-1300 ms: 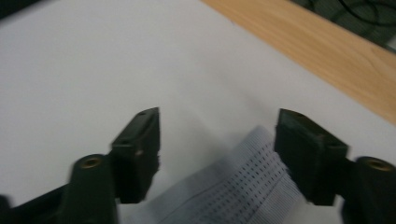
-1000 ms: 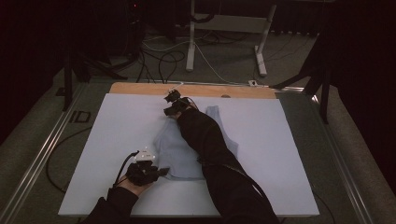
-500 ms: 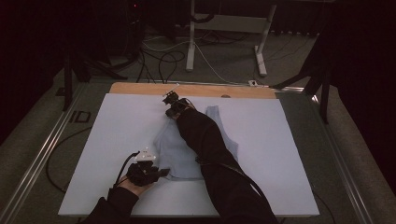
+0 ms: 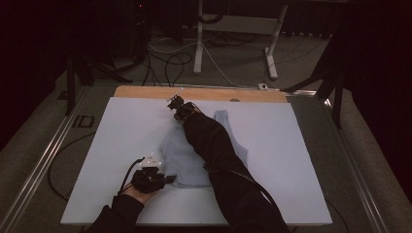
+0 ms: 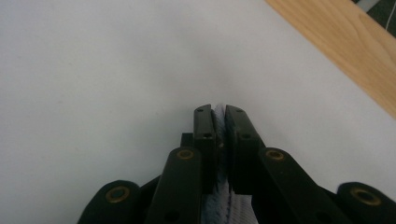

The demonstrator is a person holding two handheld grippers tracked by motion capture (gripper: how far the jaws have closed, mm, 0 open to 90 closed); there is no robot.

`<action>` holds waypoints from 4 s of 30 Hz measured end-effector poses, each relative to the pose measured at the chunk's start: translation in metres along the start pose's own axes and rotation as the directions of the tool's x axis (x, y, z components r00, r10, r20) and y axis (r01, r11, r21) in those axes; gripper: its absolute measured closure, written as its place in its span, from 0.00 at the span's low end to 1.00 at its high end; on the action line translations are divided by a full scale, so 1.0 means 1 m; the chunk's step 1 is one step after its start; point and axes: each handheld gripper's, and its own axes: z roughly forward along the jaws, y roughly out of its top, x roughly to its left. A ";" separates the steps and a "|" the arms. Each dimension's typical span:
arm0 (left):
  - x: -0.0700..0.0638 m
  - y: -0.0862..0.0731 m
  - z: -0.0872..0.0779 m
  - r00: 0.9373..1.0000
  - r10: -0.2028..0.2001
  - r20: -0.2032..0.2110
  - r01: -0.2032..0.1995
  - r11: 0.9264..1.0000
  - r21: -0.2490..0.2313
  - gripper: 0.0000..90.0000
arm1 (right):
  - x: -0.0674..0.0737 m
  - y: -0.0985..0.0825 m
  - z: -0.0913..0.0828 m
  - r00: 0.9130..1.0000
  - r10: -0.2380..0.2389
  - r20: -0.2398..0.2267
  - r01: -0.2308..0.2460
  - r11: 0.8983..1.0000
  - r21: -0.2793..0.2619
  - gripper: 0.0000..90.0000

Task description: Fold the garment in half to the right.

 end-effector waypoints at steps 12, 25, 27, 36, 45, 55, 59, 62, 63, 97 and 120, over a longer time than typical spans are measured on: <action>-0.006 0.004 -0.005 1.000 0.017 -0.005 -0.017 1.000 -0.022 0.97 | -0.011 0.006 -0.026 1.000 0.025 -0.017 -0.026 0.997 -0.077 0.94; -0.020 0.022 -0.014 0.997 0.074 0.004 -0.074 0.996 -0.044 0.97 | -0.024 0.012 -0.059 1.000 0.020 -0.011 -0.021 0.992 -0.128 0.94; -0.022 0.025 -0.014 0.996 0.088 0.006 -0.088 0.995 -0.040 0.97 | -0.026 0.012 -0.064 1.000 0.017 -0.007 -0.017 0.991 -0.134 0.94; -0.035 0.038 -0.010 0.990 0.140 0.016 -0.140 0.990 -0.024 0.97 | -0.038 0.006 -0.080 0.999 0.039 -0.019 -0.041 0.986 -0.162 0.94; -0.044 0.047 -0.004 0.984 0.175 0.031 -0.175 0.984 -0.012 0.97 | -0.048 -0.002 -0.098 0.999 0.040 -0.014 -0.042 0.981 -0.192 0.94; -0.058 0.061 0.005 0.972 0.231 0.045 -0.232 0.973 0.004 0.97 | -0.066 -0.019 -0.113 0.996 0.081 -0.027 -0.085 0.972 -0.218 0.94; -0.064 0.067 0.013 0.967 0.249 0.054 -0.250 0.968 0.014 0.97 | -0.073 -0.027 -0.116 0.995 0.093 -0.023 -0.096 0.972 -0.213 0.94; -0.066 0.070 0.017 0.964 0.258 0.059 -0.259 0.966 0.018 0.97 | -0.075 -0.030 -0.117 0.996 0.092 -0.019 -0.094 0.972 -0.214 0.94; -0.070 0.073 0.021 0.963 0.262 0.065 -0.263 0.964 0.019 0.97 | -0.079 -0.033 -0.119 0.995 0.097 -0.018 -0.099 0.971 -0.218 0.94; -0.103 0.100 0.102 0.942 0.326 0.086 -0.335 0.934 0.128 0.97 | -0.114 -0.085 -0.093 0.989 0.143 -0.041 -0.148 0.976 -0.161 0.94; -0.109 0.105 0.130 0.939 0.334 0.084 -0.343 0.924 0.166 0.97 | -0.127 -0.101 -0.087 0.972 0.212 -0.106 -0.223 0.968 -0.113 0.71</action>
